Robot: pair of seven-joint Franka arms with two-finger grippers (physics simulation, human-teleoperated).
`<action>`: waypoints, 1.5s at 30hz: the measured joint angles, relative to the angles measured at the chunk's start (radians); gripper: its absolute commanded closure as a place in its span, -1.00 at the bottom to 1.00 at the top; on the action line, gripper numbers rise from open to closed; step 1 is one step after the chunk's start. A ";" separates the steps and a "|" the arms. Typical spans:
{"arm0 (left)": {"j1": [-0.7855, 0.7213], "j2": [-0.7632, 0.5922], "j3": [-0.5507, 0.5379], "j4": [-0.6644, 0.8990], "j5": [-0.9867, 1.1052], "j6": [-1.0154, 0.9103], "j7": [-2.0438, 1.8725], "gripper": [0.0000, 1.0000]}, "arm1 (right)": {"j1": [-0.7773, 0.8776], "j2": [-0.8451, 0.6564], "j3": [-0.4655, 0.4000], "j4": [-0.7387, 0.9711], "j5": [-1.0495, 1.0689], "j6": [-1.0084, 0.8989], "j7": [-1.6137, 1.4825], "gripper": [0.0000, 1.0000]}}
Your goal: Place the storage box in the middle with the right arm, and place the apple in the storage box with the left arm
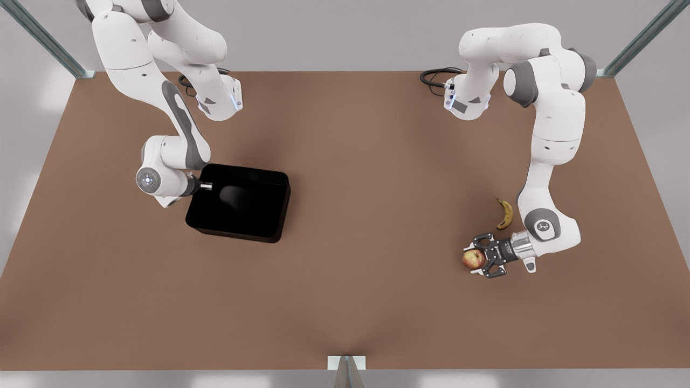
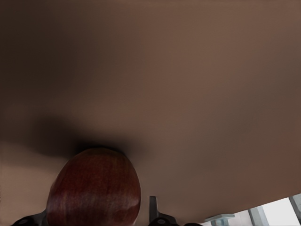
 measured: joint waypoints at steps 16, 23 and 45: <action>-0.006 0.005 -0.002 -0.012 -0.001 0.033 0.002 -0.57 | 0.273 0.139 0.052 0.444 0.007 -0.049 -0.020 0.57; -0.008 0.004 -0.002 -0.012 0.002 0.039 0.001 -0.45 | 0.394 0.442 0.071 0.884 0.014 -0.109 -0.012 0.57; -0.575 -0.275 -0.011 0.049 0.076 0.392 -1.015 -0.48 | 0.194 0.140 -0.351 1.187 -0.090 -0.999 -0.324 -1.00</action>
